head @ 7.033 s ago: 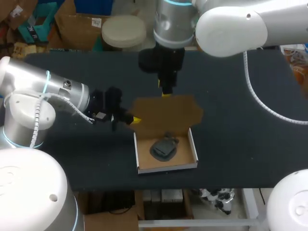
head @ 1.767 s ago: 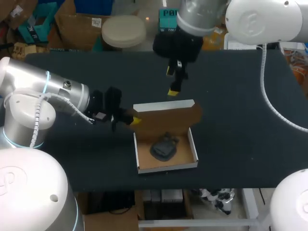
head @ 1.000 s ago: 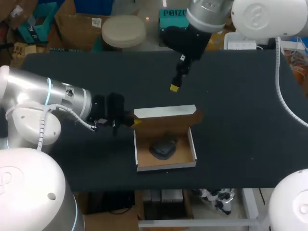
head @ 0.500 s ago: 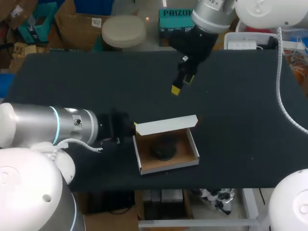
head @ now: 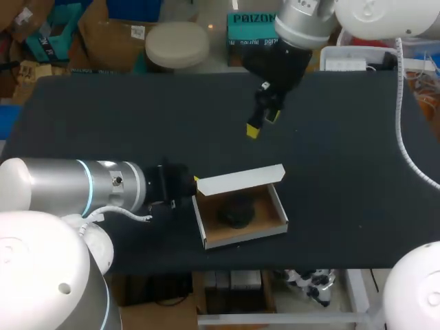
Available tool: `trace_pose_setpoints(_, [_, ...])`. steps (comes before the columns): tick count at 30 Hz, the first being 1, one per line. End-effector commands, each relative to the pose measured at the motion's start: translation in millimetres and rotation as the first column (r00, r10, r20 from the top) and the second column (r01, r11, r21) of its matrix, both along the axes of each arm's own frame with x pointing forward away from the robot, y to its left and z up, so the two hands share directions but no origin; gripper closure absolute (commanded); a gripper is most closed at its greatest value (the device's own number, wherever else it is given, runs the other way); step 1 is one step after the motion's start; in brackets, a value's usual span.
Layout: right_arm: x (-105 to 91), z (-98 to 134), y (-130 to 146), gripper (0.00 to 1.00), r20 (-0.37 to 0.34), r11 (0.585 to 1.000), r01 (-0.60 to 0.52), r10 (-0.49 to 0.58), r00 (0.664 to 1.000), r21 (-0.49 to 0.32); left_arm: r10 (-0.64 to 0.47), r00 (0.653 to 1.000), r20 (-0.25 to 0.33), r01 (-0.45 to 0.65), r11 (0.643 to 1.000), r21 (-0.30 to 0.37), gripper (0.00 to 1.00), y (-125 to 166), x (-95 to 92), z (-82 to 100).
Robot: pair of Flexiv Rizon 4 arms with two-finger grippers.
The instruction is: Assemble the packaging by folding the flat box into shape, placing the metal phone stand inside, and closing the box properly
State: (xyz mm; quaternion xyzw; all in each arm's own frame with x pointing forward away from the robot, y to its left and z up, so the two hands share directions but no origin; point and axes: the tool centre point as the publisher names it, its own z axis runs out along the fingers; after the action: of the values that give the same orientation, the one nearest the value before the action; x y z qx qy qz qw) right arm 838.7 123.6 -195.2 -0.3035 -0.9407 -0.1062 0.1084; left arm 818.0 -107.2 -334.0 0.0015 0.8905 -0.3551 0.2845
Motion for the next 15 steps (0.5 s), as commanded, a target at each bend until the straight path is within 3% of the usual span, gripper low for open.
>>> trace_pose_setpoints(1, [-5.9, 5.0, -4.2, 0.00, -0.036, 0.994, 0.083, -0.086, 0.996, -0.065, -0.020, 0.999, 0.042, 0.020, 1.000, 0.015, 1.00, -2.1, -1.2, -3.5])
trace_pose_setpoints(9, [-24.9, -2.4, -20.2, 0.00, -0.130, 0.956, 0.238, -0.262, 0.956, -0.171, -0.071, 0.986, 0.149, 0.064, 0.997, 0.054, 1.00, 0.5, 0.6, -8.5])
trace_pose_setpoints(14, [-33.7, -16.2, -31.5, 0.00, -0.222, 0.935, 0.302, -0.339, 0.914, -0.185, -0.096, 0.974, 0.203, 0.081, 0.993, 0.085, 1.00, 6.1, 3.7, -15.5])
trace_pose_setpoints(15, [-33.7, -16.2, -31.5, 0.00, -0.222, 0.935, 0.302, -0.339, 0.914, -0.185, -0.101, 0.971, 0.217, 0.077, 0.990, 0.117, 1.00, 7.8, 5.2, -17.8])
